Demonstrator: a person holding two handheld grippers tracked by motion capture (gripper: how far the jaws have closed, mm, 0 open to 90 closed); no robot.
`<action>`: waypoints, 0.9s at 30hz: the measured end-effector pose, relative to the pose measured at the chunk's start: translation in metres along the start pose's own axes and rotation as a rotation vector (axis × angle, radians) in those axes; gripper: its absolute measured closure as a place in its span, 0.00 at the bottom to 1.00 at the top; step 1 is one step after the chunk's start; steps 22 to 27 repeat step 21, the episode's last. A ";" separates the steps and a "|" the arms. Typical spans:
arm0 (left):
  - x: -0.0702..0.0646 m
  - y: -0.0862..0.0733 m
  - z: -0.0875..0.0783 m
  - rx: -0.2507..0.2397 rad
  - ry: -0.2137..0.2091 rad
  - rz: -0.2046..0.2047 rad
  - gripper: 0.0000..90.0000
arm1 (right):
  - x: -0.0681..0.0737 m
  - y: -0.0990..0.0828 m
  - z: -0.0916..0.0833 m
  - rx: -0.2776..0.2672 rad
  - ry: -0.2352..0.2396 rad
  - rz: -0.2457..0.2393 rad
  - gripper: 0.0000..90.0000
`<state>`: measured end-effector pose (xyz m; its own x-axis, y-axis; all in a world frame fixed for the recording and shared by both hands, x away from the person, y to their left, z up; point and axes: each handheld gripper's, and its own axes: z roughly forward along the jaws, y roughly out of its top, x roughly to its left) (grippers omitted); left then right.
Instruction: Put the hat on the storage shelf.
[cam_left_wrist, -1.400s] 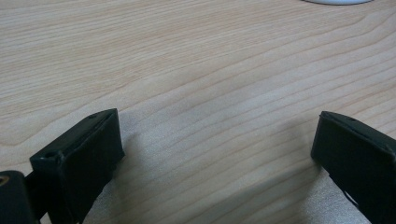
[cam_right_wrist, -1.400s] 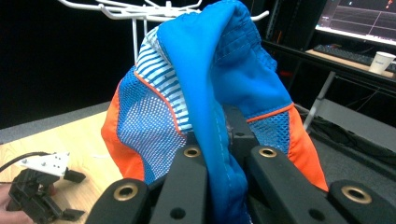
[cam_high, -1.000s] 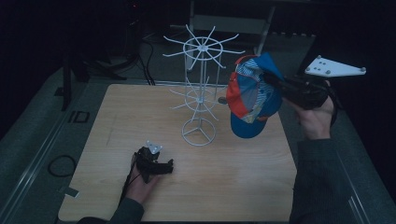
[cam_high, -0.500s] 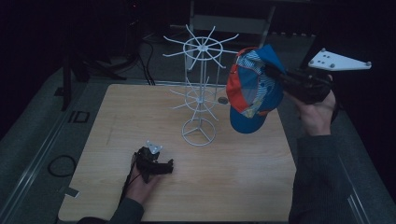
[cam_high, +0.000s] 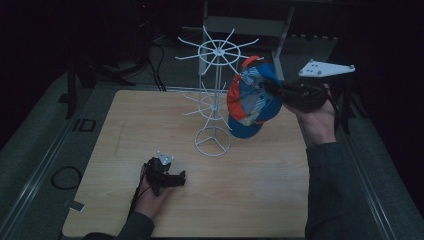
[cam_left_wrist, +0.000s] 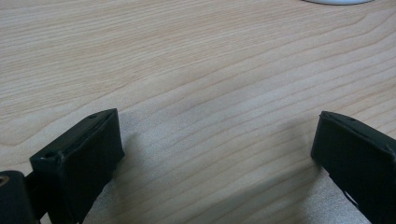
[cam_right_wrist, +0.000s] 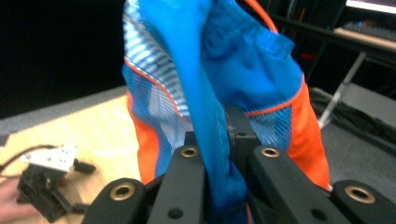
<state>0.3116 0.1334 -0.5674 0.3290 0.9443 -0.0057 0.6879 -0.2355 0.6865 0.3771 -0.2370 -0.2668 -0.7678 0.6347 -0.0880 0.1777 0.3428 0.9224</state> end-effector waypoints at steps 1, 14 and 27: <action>0.000 0.000 0.000 0.000 0.001 0.000 0.03 | 0.000 -0.002 0.001 0.019 -0.011 -0.003 0.84; 0.000 0.000 0.000 -0.002 0.000 -0.003 0.03 | -0.002 -0.025 -0.005 0.088 -0.120 0.064 0.26; -0.001 0.000 0.001 -0.004 0.000 -0.007 0.03 | -0.006 -0.038 -0.007 0.122 -0.128 0.080 0.20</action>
